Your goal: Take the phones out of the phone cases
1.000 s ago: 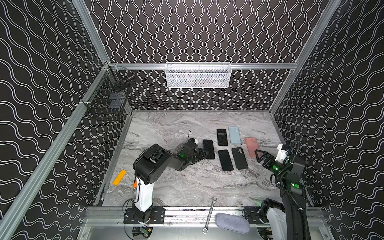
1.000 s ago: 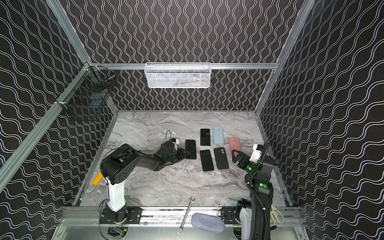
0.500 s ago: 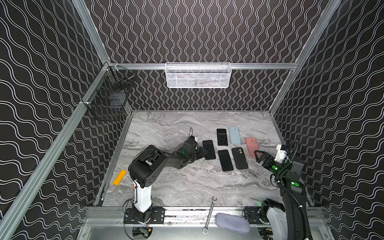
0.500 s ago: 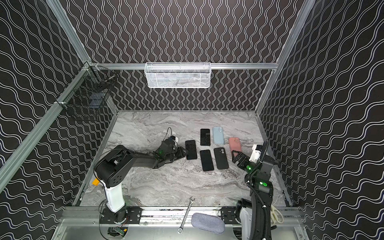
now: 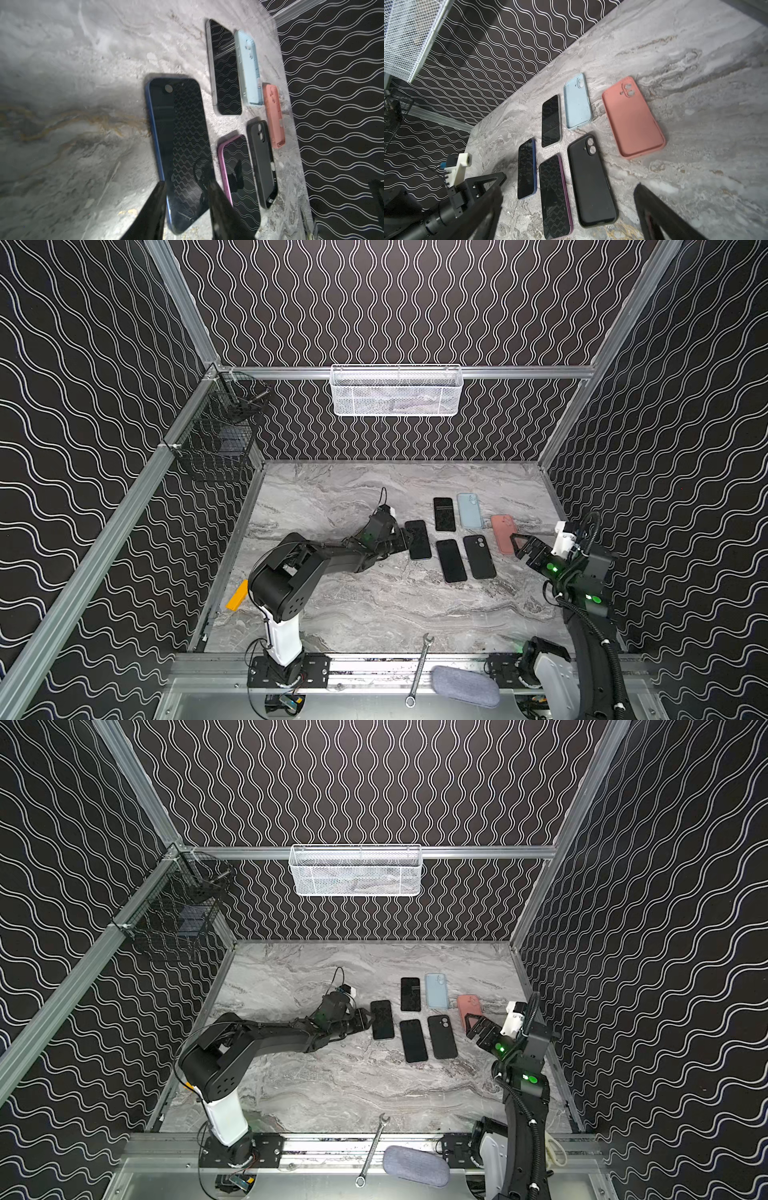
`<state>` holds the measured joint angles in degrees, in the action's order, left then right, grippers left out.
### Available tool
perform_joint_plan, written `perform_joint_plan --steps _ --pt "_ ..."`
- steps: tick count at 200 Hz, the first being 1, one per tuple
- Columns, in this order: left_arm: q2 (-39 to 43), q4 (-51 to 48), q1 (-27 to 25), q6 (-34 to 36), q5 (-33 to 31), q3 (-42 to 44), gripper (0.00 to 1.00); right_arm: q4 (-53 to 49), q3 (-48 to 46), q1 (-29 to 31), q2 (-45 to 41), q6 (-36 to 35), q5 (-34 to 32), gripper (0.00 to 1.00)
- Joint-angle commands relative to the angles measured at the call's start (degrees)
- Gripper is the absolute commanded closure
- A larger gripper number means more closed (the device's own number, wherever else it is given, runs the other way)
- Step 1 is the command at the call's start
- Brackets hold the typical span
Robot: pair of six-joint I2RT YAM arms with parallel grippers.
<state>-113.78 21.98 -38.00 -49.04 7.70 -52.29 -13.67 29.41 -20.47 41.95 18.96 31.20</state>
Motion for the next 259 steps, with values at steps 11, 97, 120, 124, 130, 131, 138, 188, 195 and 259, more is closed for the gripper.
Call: perform_joint_plan --steps 11,97,120,124,130,131,138,188,195,259 --pt "2.30 -1.78 0.16 4.80 -1.93 -1.98 0.60 2.00 1.44 -0.01 1.09 -0.89 0.58 0.00" --pt "16.01 -12.57 2.87 16.38 -11.60 -6.97 0.13 8.52 1.64 0.00 4.28 3.21 2.22 0.00" --pt "21.39 -18.04 3.99 22.17 -12.39 -8.55 0.01 10.95 1.30 -0.01 2.97 4.19 0.73 0.00" --pt "22.50 -19.33 4.34 23.13 -12.76 -8.80 0.01 10.64 1.47 -0.01 2.79 4.04 0.08 0.00" --pt "24.28 -21.13 5.02 24.29 -13.24 -8.92 0.01 9.96 1.77 0.00 2.61 3.85 -1.20 0.00" --pt "24.60 -21.47 5.16 24.45 -13.33 -8.90 0.01 9.84 1.87 -0.01 2.61 3.83 -1.44 0.00" --pt "26.92 -23.15 6.19 25.22 -13.92 -8.47 0.01 9.53 2.05 -0.01 2.29 3.57 -2.34 0.00" --pt "44.47 -31.20 13.47 31.76 -22.17 -1.34 0.01 10.68 2.41 -0.01 3.79 4.43 -0.75 0.00" --pt "46.33 -32.10 13.42 32.92 -24.98 -0.66 0.01 10.96 2.37 -0.01 3.90 5.11 -0.94 0.00" --pt "49.27 -28.82 17.80 41.53 -38.64 7.57 0.01 10.35 4.64 -0.01 7.41 4.63 -5.94 0.00"
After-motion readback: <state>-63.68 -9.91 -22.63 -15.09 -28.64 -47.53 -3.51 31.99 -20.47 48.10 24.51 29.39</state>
